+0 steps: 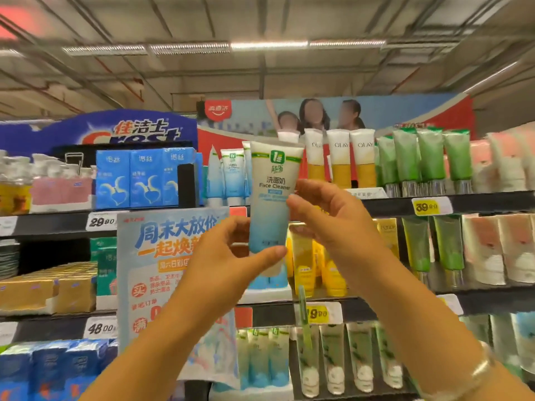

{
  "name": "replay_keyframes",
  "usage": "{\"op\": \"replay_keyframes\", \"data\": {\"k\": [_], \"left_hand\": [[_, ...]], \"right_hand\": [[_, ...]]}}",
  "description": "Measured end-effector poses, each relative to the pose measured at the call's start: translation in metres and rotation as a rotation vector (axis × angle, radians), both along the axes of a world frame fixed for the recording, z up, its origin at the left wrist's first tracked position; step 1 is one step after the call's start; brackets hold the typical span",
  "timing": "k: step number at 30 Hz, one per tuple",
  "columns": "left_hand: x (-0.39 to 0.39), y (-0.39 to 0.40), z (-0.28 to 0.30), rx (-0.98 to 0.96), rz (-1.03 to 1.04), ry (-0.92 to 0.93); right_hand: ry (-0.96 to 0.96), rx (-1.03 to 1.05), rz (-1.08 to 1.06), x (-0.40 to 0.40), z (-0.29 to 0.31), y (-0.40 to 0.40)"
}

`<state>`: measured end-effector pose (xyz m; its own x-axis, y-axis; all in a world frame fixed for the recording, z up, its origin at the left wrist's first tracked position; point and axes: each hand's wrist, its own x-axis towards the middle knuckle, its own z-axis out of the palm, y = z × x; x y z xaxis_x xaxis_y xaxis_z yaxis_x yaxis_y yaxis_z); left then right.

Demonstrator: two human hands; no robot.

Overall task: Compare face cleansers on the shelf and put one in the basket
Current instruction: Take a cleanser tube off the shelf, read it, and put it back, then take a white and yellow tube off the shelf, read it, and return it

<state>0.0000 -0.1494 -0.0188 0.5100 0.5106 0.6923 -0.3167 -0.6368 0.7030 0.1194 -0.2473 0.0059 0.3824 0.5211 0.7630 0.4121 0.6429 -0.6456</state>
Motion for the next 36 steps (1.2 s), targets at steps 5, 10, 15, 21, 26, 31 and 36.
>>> {"op": "replay_keyframes", "data": {"k": [5, 10, 15, 21, 26, 31, 36], "left_hand": [[0.012, 0.049, 0.032, -0.004, 0.067, -0.092], [0.026, 0.088, 0.069, 0.011, 0.136, -0.124], [0.045, 0.116, 0.095, -0.015, 0.216, -0.052], [0.073, 0.134, 0.102, -0.084, 0.266, 0.056], [0.085, 0.146, 0.102, -0.089, 0.376, 0.152], [0.092, 0.152, 0.102, -0.145, 0.459, 0.197], [0.093, 0.157, 0.103, -0.147, 0.490, 0.221]], "right_hand": [[0.031, 0.028, -0.127, 0.051, 0.024, 0.029], [-0.058, -0.105, -0.336, 0.101, 0.039, 0.071], [-0.236, -0.171, -0.532, 0.134, 0.057, 0.104], [-0.407, -0.308, -0.679, 0.148, 0.071, 0.129], [-0.507, -0.401, -0.756, 0.154, 0.073, 0.141], [-0.506, -0.438, -0.787, 0.154, 0.075, 0.148], [-0.498, -0.451, -0.818, 0.154, 0.078, 0.155]]}}
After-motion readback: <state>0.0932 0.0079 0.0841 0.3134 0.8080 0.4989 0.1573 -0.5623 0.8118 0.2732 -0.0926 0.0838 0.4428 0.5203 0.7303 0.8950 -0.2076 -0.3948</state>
